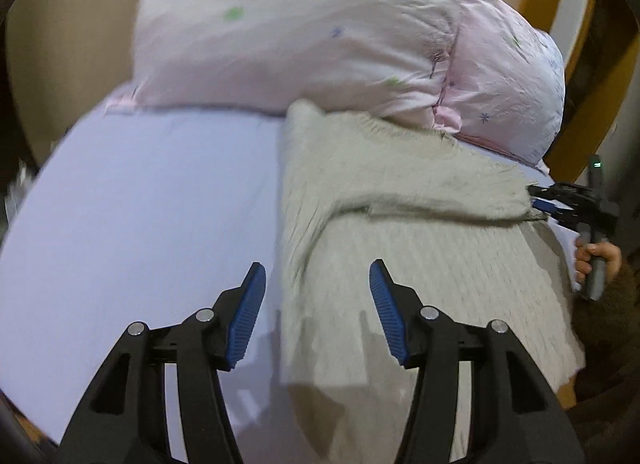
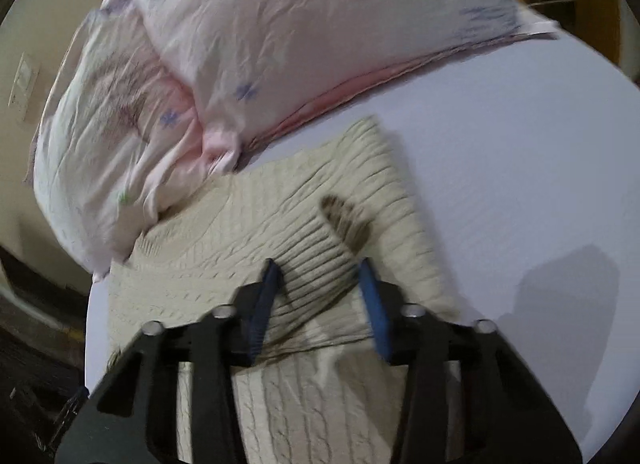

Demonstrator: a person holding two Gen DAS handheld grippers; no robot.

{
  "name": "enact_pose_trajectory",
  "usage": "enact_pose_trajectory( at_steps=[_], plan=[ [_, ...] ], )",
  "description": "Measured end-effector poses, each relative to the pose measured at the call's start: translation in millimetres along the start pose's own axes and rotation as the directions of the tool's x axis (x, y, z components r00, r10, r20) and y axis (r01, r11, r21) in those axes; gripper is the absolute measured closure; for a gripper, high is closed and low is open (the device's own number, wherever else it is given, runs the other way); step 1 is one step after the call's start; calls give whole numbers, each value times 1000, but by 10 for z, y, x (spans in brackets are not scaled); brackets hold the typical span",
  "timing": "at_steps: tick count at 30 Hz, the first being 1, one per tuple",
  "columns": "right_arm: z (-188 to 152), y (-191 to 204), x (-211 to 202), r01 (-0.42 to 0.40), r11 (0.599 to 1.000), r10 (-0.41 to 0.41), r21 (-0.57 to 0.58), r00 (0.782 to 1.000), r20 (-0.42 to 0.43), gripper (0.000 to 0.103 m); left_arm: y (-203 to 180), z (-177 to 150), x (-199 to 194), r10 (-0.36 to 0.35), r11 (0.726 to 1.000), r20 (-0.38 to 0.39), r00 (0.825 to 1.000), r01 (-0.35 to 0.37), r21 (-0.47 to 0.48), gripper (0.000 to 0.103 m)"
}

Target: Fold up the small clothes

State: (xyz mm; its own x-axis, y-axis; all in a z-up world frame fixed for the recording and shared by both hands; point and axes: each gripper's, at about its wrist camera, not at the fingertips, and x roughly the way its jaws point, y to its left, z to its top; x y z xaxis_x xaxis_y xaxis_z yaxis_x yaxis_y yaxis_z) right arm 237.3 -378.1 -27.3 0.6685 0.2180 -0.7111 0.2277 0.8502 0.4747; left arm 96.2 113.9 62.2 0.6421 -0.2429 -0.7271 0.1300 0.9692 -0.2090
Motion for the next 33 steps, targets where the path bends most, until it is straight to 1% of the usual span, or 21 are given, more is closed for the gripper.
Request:
enact_pose_trajectory(
  at_steps=[2,4,6,9,10,11,13,15,17,18,19,20,21,22,24,25,26,27,28,30,33],
  plan=[
    [31,44,16,1,1000,-1,-18,1000,16,93,57,-135,-50,-29,999,-9,1000,29,-28,48],
    [70,-30,-171,13,1000,-14,14,994,113,93,79,-273,-84,-77,996,-28,997,76,-49,47],
    [80,-120,-260,27,998,-34,52,992,121,92,77,-398,-89,-106,993,-55,993,102,-59,46],
    [-92,-204,-415,43,998,-45,39,997,64,66,91,-580,-123,-110,992,-82,991,104,-65,46],
    [-181,-229,-502,27,999,-29,27,998,57,42,104,-636,-139,-114,992,-89,990,108,-72,45],
    [-291,-256,-606,10,1000,-11,11,999,53,28,120,-712,-159,-124,990,-97,987,116,-86,44],
    [-586,-362,-830,15,1000,-14,-22,999,38,28,139,-820,-182,-132,987,-105,986,121,-103,42],
    [-842,-489,-913,24,1000,-24,-10,1000,-11,29,121,-875,-233,-133,987,-96,986,123,-101,41],
    [-1073,-647,-954,-1,1000,3,28,998,-66,37,82,-937,-278,-145,986,-99,984,135,-102,41],
    [-1186,-675,-1065,-29,999,29,22,999,-35,38,59,-963,-295,-151,985,-100,983,141,-99,41],
    [-1276,-682,-1119,-49,998,50,28,997,-54,43,18,-1002,-323,-152,986,-102,983,143,-91,41],
    [-1389,-683,-1183,-106,994,108,36,991,-73,51,-7,-1031,-339,-156,985,-104,982,147,-88,41],
    [-1479,-677,-1190,-155,987,159,45,982,-103,55,-40,-1064,-355,-167,983,-107,980,158,-89,44],
    [-1599,-663,-1200,-208,977,213,56,968,-135,57,-83,-1108,-370,-184,981,-112,977,174,-91,55],
    [-1766,-615,-1240,-261,964,265,47,950,-168,63,-137,-1165,-375,-188,980,-117,975,178,-92,66],
    [-1830,-604,-1267,-275,960,278,43,944,-176,68,-159,-1186,-375,-190,979,-121,974,179,-92,80],
    [-1878,-601,-1282,-289,956,292,43,937,-190,82,-172,-1211,-355,-208,975,-138,968,194,-106,88],
    [-1926,-609,-1270,-318,946,323,58,922,-214,92,-173,-1228,-345,-225,970,-140,964,209,-123,91],
    [-1948,-618,-1260,-340,937,348,76,911,-220,94,-181,-1230,-334,-235,968,-147,961,218,-127,93],
    [-1927,-621,-1318,-394,914,405,97,894,-191,95,-186,-1189,-334,-252,964,-142,957,236,-125,94],
    [-1656,-497,-1490,-505,859,512,84,855,-88,96,-182,-965,-383,-308,948,-92,947,297,-116,95]
  ],
)
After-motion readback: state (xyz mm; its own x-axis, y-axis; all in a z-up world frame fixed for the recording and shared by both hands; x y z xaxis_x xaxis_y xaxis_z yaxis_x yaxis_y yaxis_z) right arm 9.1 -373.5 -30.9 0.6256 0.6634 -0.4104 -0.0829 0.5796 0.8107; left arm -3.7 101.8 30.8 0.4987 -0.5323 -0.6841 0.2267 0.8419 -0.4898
